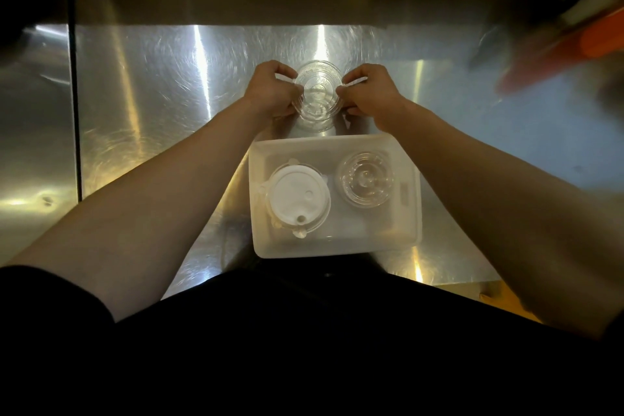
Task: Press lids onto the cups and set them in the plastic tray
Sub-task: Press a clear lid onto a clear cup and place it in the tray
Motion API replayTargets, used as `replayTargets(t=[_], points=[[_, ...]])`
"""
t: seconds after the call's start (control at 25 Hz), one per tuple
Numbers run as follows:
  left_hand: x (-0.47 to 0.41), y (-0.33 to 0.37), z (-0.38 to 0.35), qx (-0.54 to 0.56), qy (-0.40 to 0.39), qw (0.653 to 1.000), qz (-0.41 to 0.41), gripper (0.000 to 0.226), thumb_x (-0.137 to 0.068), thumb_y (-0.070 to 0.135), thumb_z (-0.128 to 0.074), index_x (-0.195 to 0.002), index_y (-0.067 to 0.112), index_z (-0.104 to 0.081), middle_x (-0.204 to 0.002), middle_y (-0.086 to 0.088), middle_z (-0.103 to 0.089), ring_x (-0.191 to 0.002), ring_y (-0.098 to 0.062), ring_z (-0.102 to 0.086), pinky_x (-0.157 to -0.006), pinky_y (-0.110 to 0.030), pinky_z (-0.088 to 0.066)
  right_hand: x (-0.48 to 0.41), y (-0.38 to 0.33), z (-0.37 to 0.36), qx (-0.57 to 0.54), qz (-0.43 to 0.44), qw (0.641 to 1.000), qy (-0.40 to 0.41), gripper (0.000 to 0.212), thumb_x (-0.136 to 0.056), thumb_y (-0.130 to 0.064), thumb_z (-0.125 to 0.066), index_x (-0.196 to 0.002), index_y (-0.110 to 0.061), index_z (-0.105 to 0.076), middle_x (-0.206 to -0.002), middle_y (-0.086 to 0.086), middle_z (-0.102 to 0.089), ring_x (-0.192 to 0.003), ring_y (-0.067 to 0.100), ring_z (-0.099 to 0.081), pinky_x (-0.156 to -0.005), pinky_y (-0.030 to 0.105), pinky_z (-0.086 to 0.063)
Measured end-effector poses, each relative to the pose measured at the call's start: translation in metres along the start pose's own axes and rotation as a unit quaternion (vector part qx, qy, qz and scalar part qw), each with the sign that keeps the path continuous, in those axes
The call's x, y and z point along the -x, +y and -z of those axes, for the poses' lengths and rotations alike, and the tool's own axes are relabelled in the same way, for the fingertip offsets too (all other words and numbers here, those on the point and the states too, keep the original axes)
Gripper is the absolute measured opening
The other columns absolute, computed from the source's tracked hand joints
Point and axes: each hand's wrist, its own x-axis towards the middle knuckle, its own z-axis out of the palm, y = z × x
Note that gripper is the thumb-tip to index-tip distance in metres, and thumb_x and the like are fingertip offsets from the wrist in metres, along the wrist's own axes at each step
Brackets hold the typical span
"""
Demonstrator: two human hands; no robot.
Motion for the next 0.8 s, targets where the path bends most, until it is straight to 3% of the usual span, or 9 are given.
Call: replayTargets(t=[0.08, 0.32, 0.44, 0.52, 0.68, 0.8], points=[[0.005, 0.001, 0.003, 0.026, -0.007, 1.000, 0.003, 0.036, -0.084, 0.002, -0.068, -0.117, 0.010, -0.057, -0.094, -0.006, -0.059, -0.074, -0.015, -0.064, -0.058, -0.027, -0.061, 0.003, -0.002, 0.001, -0.036, 0.000, 0.999, -0.004, 0.023, -0.083, -0.008, -0.073, -0.104, -0.010, -0.062, -0.081, 0.008, -0.065, -0.075, 0.022, -0.069, -0.068, 0.034, -0.063], [0.019, 0.006, 0.008, 0.072, -0.016, 0.997, -0.016, 0.037, -0.084, -0.001, -0.068, -0.119, 0.002, -0.058, -0.111, -0.018, -0.060, -0.094, -0.028, -0.066, -0.076, -0.036, -0.061, 0.018, -0.005, 0.006, -0.148, 0.012, 0.989, -0.027, 0.025, -0.083, -0.001, -0.069, -0.106, -0.005, -0.064, -0.086, 0.014, -0.067, -0.079, 0.030, -0.067, -0.081, 0.048, -0.059], [0.030, 0.008, 0.011, 0.093, -0.021, 0.995, -0.022, 0.037, -0.084, 0.000, -0.069, -0.119, 0.001, -0.059, -0.112, -0.017, -0.061, -0.097, -0.028, -0.066, -0.085, -0.039, -0.059, 0.027, -0.005, 0.010, -0.160, 0.039, 0.986, -0.019, 0.028, -0.082, 0.001, -0.069, -0.110, -0.002, -0.066, -0.101, 0.019, -0.069, -0.089, 0.031, -0.071, -0.081, 0.040, -0.062], [0.037, 0.009, 0.012, 0.106, -0.026, 0.994, -0.029, 0.038, -0.084, 0.000, -0.069, -0.120, 0.001, -0.059, -0.113, -0.016, -0.062, -0.098, -0.028, -0.066, -0.087, -0.038, -0.058, 0.033, -0.003, 0.012, -0.189, 0.049, 0.980, -0.023, 0.025, -0.083, 0.003, -0.069, -0.107, -0.004, -0.067, -0.100, 0.016, -0.070, -0.087, 0.026, -0.071, -0.076, 0.032, -0.062], [0.052, 0.006, 0.014, 0.120, -0.035, 0.991, -0.044, 0.028, -0.086, 0.003, -0.068, -0.112, 0.009, -0.061, -0.106, -0.009, -0.064, -0.091, -0.021, -0.067, -0.078, -0.029, -0.058, 0.046, -0.002, 0.015, -0.230, 0.039, 0.972, -0.034, 0.023, -0.085, 0.003, -0.065, -0.107, -0.006, -0.068, -0.096, 0.011, -0.070, -0.085, 0.022, -0.070, -0.075, 0.030, -0.060], [0.062, 0.002, 0.017, 0.145, -0.051, 0.987, -0.051, 0.024, -0.085, 0.002, -0.069, -0.106, 0.010, -0.062, -0.102, -0.010, -0.066, -0.089, -0.022, -0.068, -0.082, -0.033, -0.058, 0.056, -0.003, 0.018, -0.238, 0.039, 0.970, -0.030, 0.024, -0.086, 0.003, -0.064, -0.109, -0.004, -0.068, -0.091, 0.009, -0.071, -0.082, 0.019, -0.069, -0.069, 0.027, -0.059]])
